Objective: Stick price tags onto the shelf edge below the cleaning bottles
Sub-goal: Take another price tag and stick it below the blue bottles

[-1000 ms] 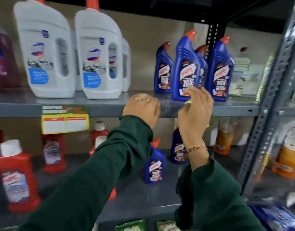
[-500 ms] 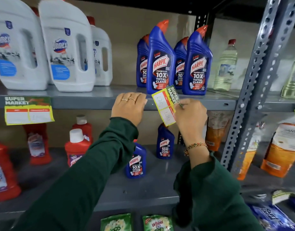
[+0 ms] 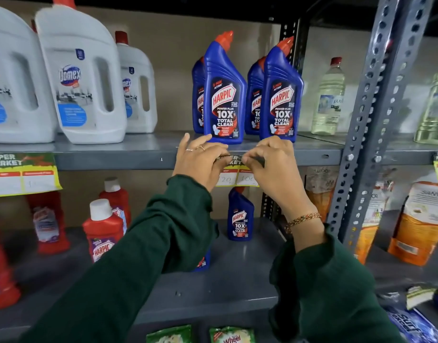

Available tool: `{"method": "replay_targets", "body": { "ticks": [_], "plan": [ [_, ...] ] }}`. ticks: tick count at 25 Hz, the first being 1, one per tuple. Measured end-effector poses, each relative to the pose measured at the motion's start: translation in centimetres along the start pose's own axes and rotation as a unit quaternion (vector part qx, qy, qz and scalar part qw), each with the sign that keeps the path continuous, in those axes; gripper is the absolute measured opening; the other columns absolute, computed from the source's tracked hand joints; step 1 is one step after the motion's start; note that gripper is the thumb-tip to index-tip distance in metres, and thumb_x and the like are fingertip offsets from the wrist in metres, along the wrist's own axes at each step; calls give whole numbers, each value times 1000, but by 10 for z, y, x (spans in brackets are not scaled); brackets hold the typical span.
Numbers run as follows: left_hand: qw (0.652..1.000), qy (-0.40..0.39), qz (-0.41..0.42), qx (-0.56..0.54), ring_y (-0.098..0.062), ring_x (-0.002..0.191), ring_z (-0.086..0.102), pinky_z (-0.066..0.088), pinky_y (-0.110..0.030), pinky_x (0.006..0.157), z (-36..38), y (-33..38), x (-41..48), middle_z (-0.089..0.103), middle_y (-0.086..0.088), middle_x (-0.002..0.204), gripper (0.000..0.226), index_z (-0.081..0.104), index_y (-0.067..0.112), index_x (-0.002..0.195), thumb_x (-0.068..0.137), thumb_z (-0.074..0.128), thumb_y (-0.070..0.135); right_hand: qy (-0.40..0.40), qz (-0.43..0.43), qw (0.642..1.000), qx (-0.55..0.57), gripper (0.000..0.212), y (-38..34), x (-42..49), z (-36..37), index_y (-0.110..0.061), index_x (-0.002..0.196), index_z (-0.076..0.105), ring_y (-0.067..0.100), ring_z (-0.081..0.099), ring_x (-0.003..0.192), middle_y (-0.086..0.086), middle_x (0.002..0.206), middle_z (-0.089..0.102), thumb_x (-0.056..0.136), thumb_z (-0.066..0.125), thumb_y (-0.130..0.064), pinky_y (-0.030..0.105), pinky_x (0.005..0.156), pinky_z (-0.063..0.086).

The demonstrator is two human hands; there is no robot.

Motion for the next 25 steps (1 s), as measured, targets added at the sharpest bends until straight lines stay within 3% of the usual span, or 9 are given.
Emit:
{"method": "replay_targets", "body": {
  "ticks": [4,8,11,13,19,22,25],
  "plan": [
    [999,-20,-34,-10,-26,127,41,5,-52,112,0,1,3,68,-6,115,14,69,10,87,86,61,22,-28,-20,999,7,10,2,3,0,-9,86,70,20,44,101,8,100,60,80,67,-17,21,84,28],
    [994,-90,-57,30,-19,136,24,3,-47,114,9,-1,2,53,8,133,22,68,16,93,94,47,20,-68,-16,997,15,15,13,1,6,-7,91,70,19,46,122,9,120,61,82,66,-18,24,99,31],
    [993,-102,-34,53,-20,134,27,7,-43,114,11,-1,0,51,8,135,18,69,16,98,90,55,24,-49,0,998,26,11,15,1,7,-5,85,71,7,49,104,7,120,60,79,68,-14,18,87,35],
    [995,-88,-49,25,-19,130,34,9,-39,113,10,-2,1,55,5,132,17,71,14,94,86,61,25,-29,14,999,32,9,15,1,7,-5,81,71,6,49,94,6,117,60,76,70,-12,22,81,40],
    [995,-46,-81,-20,-21,111,54,22,-37,109,3,2,6,65,-5,119,19,70,4,81,86,61,20,0,44,998,45,8,15,5,3,-7,78,72,8,53,86,6,106,65,76,70,-14,27,78,44],
    [993,-55,-105,10,-29,98,58,45,-41,91,-1,5,12,69,-13,105,23,65,5,89,91,53,25,39,57,996,52,9,15,8,-3,-8,73,70,14,61,82,7,95,71,77,68,-16,29,76,48],
    [988,-77,-111,76,-32,93,58,45,-39,79,0,12,17,66,-15,100,24,53,4,95,94,46,28,61,52,996,35,11,14,8,-3,-9,76,70,21,64,81,8,91,72,79,67,-19,31,72,50]
  ]
}}
Point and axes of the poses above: each hand's wrist, its own x-axis towards the middle knuckle, its own z-axis out of the palm, y = z × x, the point moved 8 cm from there along x, towards the middle knuckle
